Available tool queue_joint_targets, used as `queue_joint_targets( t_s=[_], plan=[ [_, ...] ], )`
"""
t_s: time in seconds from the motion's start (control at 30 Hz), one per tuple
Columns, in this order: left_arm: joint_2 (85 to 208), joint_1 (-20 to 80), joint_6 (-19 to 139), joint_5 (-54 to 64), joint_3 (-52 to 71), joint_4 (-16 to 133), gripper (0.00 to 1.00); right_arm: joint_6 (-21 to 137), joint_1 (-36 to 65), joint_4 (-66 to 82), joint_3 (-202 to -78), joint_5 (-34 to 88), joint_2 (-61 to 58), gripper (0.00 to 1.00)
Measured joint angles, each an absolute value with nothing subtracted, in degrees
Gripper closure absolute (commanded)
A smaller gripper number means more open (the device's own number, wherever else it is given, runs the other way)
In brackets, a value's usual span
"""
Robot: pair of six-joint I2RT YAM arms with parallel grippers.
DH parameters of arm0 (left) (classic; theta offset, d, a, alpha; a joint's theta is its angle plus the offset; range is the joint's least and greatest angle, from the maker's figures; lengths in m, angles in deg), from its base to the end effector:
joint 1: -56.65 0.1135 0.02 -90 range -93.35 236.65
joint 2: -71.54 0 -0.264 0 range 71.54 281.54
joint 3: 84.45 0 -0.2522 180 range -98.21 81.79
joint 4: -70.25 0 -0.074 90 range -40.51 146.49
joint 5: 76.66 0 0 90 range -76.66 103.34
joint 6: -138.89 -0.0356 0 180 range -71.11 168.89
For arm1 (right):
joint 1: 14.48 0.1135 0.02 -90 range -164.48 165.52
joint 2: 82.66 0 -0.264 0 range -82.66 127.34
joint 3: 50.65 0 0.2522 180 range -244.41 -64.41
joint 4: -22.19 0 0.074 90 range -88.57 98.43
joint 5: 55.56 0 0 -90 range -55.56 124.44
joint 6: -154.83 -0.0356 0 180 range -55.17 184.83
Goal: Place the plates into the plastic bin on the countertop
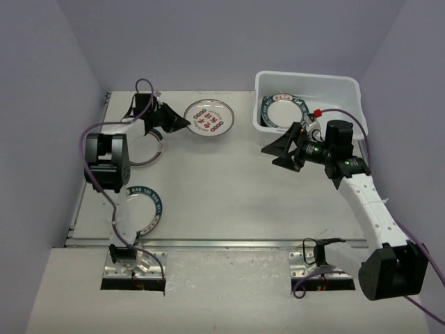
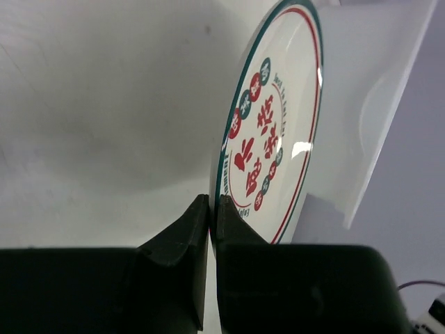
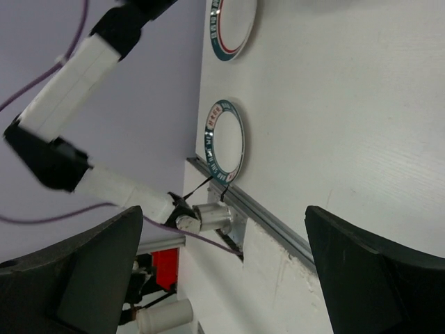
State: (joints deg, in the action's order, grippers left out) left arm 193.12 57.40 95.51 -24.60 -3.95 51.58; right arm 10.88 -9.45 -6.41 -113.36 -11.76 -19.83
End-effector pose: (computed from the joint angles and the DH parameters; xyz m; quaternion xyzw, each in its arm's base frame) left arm 0.4695 -0.0157 0.1770 -0.2213 0.8417 -0.4257 0.2477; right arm 0.2350 0.0465 0.3004 0.1457 0.8032 0.5246 0.2419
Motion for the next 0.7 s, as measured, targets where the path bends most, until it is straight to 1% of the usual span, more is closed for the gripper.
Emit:
queue_joint_targets(
  t_s=[0.2,0.27,0.3,0.43,0.5,0.6,0.7],
  plan=[
    [160.22,52.11,91.21,-24.68,15.80,51.48,1.00,15.32,-9.45,-8.11,-119.57,-7.42,-12.94,0.01],
    [153.06,49.60,90.68,-26.11,20.38,52.44,1.00,17.07,-9.45,-9.18,-121.65,-7.12,-9.99,0.01],
    [150.15,48.41,90.61,-26.92,22.67,52.42,1.00,17.78,-9.45,-9.53,-122.85,-7.11,-8.45,0.03],
    [144.03,46.83,91.16,-28.66,30.08,49.55,1.00,18.98,-9.45,-9.26,-126.75,-9.00,-3.38,0.13],
    [142.90,46.82,91.25,-28.21,31.59,47.00,1.00,18.34,-9.45,-7.51,-126.81,-10.78,-2.43,0.17],
    [140.89,46.83,91.52,-28.12,32.03,44.16,1.00,16.07,-9.41,-3.33,-125.64,-13.53,-2.38,0.31],
    [138.42,46.85,91.67,-28.35,32.03,43.34,1.00,13.73,-9.00,1.13,-123.53,-16.45,-2.48,0.36]
  ],
)
